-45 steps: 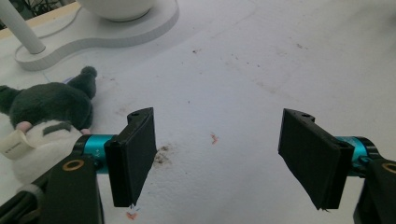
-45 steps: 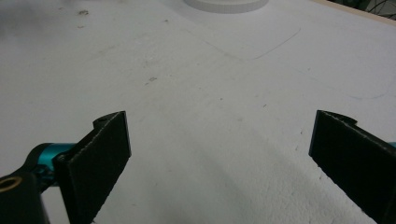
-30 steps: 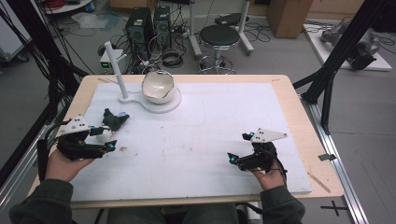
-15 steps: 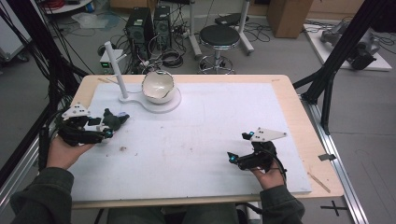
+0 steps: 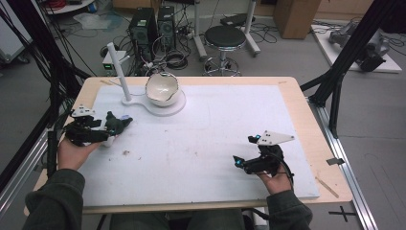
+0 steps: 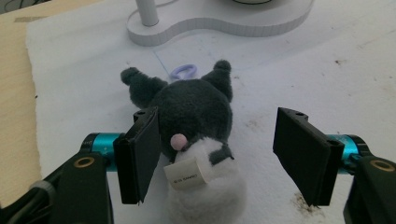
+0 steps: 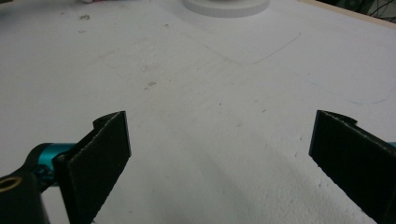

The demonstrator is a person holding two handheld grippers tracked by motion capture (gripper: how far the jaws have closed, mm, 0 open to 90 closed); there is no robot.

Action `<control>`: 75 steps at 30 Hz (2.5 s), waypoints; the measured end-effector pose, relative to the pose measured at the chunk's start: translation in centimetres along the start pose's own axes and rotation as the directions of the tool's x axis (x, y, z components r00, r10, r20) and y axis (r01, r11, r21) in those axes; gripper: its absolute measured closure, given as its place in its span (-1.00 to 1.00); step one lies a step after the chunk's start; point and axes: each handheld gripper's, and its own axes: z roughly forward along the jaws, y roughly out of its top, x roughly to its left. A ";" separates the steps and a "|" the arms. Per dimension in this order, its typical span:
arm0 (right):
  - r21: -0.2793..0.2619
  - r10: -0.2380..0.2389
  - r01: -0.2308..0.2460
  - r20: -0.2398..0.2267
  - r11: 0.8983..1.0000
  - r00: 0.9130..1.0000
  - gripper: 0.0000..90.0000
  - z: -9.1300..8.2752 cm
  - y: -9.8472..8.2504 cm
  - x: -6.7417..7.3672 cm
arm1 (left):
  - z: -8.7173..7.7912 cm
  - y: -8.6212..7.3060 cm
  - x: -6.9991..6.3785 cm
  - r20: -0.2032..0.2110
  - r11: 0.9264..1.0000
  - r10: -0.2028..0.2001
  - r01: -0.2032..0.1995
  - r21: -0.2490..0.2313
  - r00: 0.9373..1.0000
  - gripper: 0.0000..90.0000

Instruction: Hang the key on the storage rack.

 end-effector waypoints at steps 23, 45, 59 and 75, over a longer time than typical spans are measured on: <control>-0.010 0.002 -0.002 -0.002 1.000 1.000 -0.90 -0.1 0.0 -0.1 | 3.0 -0.4 0.5 -0.085 0.995 -0.039 0.046 0.089 0.996 -0.36; -0.027 0.005 -0.005 -0.007 1.000 1.000 -0.90 -0.4 0.0 -0.2 | 4.5 -1.2 0.2 -0.103 0.989 -0.060 0.073 0.126 0.993 -0.15; -0.026 0.014 -0.014 -0.008 1.000 1.000 -0.90 -0.4 0.0 -0.1 | 4.2 -1.6 0.0 -0.107 0.992 -0.068 0.078 0.099 0.992 0.03; -0.031 0.010 -0.010 -0.009 0.999 1.000 -0.90 -0.3 0.0 -0.1 | 3.0 -1.4 0.1 -0.095 0.995 -0.067 0.073 0.064 0.993 0.07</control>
